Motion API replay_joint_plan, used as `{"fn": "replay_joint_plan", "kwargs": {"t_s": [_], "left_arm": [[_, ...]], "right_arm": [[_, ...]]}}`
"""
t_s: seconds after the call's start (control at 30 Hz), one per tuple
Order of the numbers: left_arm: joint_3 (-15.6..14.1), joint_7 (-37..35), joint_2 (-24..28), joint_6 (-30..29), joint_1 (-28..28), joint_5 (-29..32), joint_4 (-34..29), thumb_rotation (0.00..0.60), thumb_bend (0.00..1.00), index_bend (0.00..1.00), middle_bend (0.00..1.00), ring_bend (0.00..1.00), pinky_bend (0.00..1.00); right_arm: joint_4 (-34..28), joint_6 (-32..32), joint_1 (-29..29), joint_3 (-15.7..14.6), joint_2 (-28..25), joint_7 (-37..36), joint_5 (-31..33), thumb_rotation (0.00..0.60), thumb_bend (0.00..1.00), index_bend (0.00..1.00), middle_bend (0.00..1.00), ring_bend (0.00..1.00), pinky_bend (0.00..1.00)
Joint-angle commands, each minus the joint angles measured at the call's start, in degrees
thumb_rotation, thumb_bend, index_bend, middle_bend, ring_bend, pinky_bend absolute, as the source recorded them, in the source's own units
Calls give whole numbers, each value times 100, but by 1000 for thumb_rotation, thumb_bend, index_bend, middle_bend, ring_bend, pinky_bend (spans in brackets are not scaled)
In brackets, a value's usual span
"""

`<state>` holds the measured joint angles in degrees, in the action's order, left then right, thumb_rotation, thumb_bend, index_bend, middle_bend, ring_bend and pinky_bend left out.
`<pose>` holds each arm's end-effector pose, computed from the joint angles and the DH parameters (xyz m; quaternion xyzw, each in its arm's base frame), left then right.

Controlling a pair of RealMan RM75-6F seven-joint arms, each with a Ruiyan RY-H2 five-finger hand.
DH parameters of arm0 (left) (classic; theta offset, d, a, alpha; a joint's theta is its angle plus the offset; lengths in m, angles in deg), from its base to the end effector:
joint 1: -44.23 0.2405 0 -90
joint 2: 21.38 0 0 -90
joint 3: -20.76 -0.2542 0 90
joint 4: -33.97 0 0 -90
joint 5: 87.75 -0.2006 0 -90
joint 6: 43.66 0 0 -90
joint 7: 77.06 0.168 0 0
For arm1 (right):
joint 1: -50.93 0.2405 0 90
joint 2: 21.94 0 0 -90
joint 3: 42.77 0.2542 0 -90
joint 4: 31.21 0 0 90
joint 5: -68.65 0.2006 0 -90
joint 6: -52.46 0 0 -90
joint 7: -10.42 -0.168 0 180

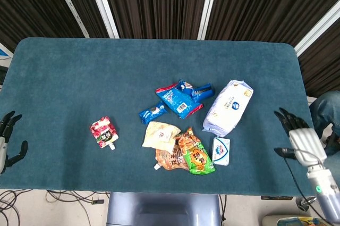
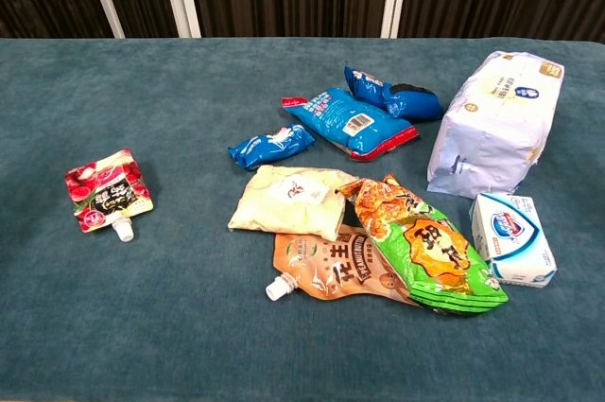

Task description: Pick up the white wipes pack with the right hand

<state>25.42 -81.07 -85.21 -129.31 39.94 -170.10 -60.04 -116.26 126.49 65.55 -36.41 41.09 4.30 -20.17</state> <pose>-0.3084 0.2065 0.1762 -0.5462 -0.4191 -0.4172 0.5933 -0.2923 -0.2702 0.1653 0.6626 -0.3525 0.3891 0.5341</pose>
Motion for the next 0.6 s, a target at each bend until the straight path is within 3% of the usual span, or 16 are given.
{"fn": "replay_joint_plan", "kwargs": {"t_s": [0.03, 0.43, 0.6], "left_arm": [[4, 0, -6, -15, 8, 4, -1, 600, 457, 115, 44, 122, 65], [8, 111, -35, -16, 12, 42, 19, 600, 458, 115, 44, 122, 65], [-3, 177, -80, -8, 18, 63, 51, 600, 460, 115, 44, 122, 65]], "right_arm": [[317, -298, 393, 162, -79, -220, -168, 600, 190, 64, 64, 126, 199], [1587, -891, 1394, -147, 273, 159, -1157, 600, 190, 41, 42, 54, 173], [1899, -1026, 1706, -193, 500, 69, -1286, 600, 191, 41, 43, 54, 171]]}}
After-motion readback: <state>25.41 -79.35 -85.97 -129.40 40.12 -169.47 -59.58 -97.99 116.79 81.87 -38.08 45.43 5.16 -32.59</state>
